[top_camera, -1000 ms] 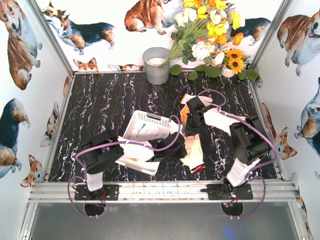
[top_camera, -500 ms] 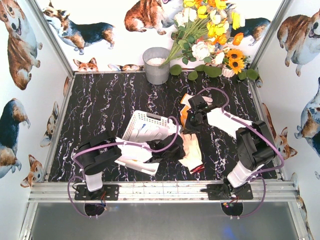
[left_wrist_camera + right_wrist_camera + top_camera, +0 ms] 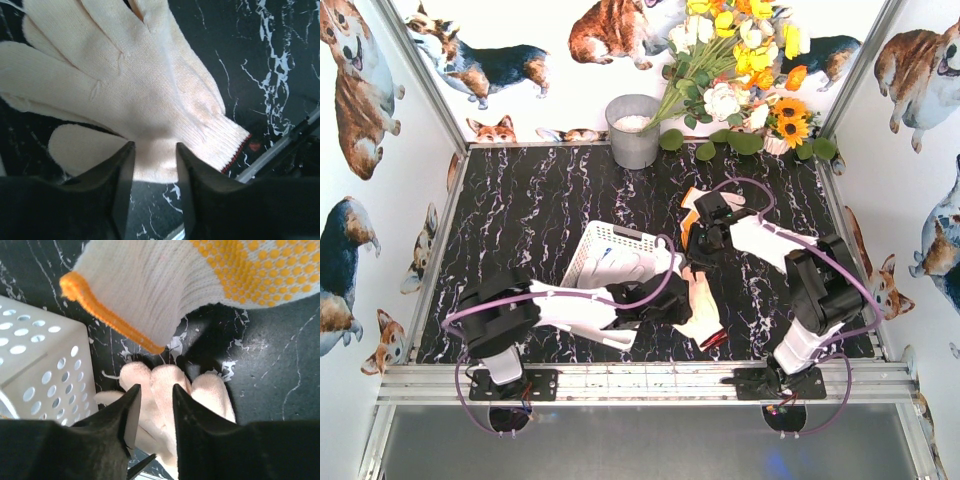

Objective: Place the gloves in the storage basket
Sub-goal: Pair the glove with the glove, then pick up the glove from the center of the board.

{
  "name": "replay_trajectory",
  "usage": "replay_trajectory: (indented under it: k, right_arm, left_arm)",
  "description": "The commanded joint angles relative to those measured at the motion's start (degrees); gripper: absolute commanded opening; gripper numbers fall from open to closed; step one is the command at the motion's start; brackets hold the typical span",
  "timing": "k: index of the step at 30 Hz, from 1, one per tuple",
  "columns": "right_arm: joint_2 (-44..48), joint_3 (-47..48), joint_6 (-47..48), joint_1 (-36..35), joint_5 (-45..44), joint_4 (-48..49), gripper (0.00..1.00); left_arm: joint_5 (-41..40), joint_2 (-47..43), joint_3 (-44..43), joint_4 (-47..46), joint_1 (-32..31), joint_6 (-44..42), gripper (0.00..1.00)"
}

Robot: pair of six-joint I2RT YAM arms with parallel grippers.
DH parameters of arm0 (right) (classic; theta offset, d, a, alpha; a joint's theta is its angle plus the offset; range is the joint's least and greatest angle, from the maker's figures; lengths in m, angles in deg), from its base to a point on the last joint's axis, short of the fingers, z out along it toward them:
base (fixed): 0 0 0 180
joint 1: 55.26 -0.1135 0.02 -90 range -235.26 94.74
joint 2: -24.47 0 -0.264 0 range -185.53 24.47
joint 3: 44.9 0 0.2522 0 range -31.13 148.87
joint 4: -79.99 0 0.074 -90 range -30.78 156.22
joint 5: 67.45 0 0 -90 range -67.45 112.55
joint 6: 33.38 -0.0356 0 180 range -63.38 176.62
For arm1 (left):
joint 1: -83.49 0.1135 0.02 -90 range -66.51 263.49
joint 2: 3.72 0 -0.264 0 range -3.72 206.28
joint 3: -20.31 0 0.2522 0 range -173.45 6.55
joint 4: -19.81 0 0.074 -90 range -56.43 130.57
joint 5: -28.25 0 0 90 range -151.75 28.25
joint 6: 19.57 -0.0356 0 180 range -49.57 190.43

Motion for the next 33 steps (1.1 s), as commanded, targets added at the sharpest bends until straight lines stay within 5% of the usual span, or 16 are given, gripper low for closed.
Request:
replay_trajectory:
  k: [1, 7, 24, 31, 33]
  right_arm:
    - [6.4, 2.6, 1.8, 0.3, -0.8, -0.6, 0.39]
    - [17.4, -2.0, 3.7, 3.4, -1.1, -6.0, 0.50]
    - [37.5, -25.8, 4.8, 8.2, 13.2, -13.2, 0.68]
    - [39.1, -30.5, 3.1, 6.7, 12.8, -13.1, 0.65]
    - [38.7, -31.1, 2.3, 6.4, 11.9, -12.8, 0.57]
  left_arm:
    - [-3.5, -4.9, -1.4, 4.9, -0.2, -0.9, 0.38]
    - [-7.4, -7.0, -6.1, 10.8, 0.9, 0.0, 0.43]
    - [-5.1, 4.4, -17.2, 14.5, 8.6, 0.6, 0.34]
    - [-0.2, 6.9, -18.3, 11.6, 8.4, -0.1, 0.25]
    - [2.2, 7.5, -18.3, 10.2, 7.8, -0.5, 0.23]
